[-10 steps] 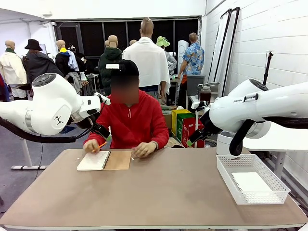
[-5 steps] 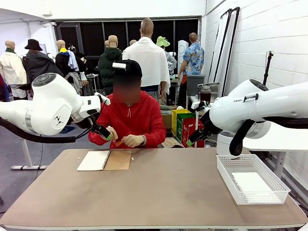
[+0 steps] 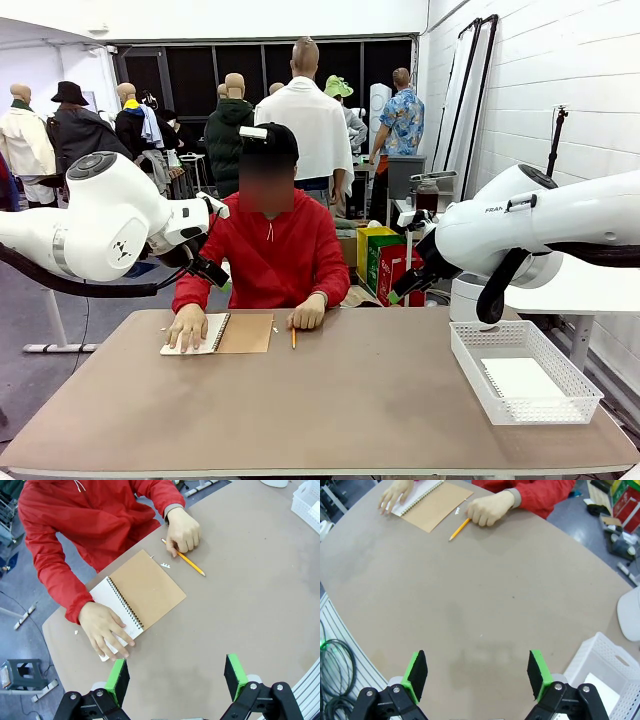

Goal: Sort the paper based on its condition.
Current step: If a person hands you a paper, place it in the Organizing basket , and if it's crumpled, put it in the Trash can.

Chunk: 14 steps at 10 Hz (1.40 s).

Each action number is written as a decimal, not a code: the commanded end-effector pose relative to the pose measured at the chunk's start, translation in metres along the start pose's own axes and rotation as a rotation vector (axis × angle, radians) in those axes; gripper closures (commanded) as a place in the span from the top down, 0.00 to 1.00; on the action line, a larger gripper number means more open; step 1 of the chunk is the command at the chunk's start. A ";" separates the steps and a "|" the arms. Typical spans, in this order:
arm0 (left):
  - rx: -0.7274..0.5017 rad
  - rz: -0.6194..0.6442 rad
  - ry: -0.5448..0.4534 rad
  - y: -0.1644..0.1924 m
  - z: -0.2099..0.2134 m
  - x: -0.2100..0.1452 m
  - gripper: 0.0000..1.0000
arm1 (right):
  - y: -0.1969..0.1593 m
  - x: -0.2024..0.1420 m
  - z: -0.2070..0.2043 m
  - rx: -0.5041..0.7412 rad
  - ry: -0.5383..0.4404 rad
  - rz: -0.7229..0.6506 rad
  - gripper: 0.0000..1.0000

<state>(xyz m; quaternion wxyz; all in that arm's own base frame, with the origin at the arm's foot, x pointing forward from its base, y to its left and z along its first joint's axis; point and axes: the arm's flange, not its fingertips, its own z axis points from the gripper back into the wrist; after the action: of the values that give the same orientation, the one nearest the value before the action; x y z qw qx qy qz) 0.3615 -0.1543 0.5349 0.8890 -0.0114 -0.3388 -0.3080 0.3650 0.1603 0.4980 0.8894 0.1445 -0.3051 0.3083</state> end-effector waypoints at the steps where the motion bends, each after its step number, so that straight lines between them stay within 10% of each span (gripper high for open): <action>1: -0.001 0.002 0.003 0.001 0.000 -0.001 1.00 | 0.001 0.000 0.000 -0.002 0.004 0.004 1.00; 14: -0.001 0.002 0.003 0.001 0.000 -0.001 1.00 | 0.001 0.000 0.000 -0.002 0.004 0.004 1.00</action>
<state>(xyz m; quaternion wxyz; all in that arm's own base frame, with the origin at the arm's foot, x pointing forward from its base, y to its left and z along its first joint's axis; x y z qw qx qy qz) 0.3615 -0.1543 0.5349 0.8890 -0.0114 -0.3388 -0.3080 0.3650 0.1603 0.4980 0.8894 0.1445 -0.3051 0.3083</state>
